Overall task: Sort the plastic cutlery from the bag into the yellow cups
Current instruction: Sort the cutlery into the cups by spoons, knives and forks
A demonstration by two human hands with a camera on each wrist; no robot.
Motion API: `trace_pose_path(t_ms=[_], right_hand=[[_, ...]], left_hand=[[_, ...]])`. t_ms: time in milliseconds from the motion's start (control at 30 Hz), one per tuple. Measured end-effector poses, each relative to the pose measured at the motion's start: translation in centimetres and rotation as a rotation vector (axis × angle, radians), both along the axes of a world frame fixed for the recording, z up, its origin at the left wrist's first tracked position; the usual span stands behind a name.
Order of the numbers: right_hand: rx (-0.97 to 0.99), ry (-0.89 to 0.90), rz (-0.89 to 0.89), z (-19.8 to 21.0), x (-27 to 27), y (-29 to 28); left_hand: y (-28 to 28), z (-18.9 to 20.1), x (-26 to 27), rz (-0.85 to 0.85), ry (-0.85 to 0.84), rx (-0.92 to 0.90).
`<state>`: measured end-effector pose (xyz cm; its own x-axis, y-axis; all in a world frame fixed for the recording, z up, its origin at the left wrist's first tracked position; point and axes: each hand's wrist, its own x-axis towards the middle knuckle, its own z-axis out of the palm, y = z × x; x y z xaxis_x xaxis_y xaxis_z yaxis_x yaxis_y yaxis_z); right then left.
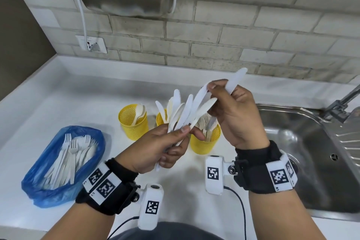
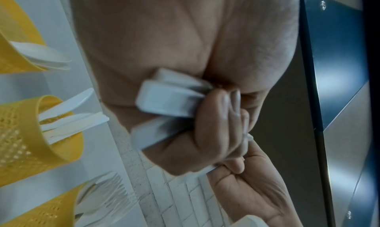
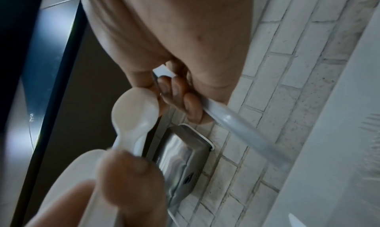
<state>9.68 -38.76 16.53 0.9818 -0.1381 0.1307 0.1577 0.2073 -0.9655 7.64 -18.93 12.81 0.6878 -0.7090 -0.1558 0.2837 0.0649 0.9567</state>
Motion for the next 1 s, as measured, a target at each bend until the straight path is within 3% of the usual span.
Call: trace_pose_path(t_ms=[167,333,533,633,767,867,1000], right_hand=[[0.111,0.044,0.073,-0.2,-0.1,-0.2],[-0.088,0.028,0.191,-0.7,-0.4,0.3],[-0.011,-0.018,0.046,-0.5,-0.4,1.2],[0.056,0.001,0.093,-0.4,-0.3,1.3],[-0.096,0.046,0.218,-0.7,-0.5,1.5],[-0.058,-0.010,0.117,-0.6,-0.4,1.5],[0.161,-0.073,-0.052,0.2,0.2,1.0]], left_hand=[[0.0,0.0,0.1,0.014,0.006,0.036],[-0.1,-0.2,0.0,0.060,0.073,-0.022],[0.2,-0.1,0.0,0.083,0.074,0.014],[0.4,0.0,-0.1,0.080,0.091,0.002],[0.6,0.1,-0.1,0.068,0.106,-0.028],[0.6,0.0,0.0,0.067,0.100,-0.020],[0.8,0.0,-0.1,0.053,0.100,-0.014]])
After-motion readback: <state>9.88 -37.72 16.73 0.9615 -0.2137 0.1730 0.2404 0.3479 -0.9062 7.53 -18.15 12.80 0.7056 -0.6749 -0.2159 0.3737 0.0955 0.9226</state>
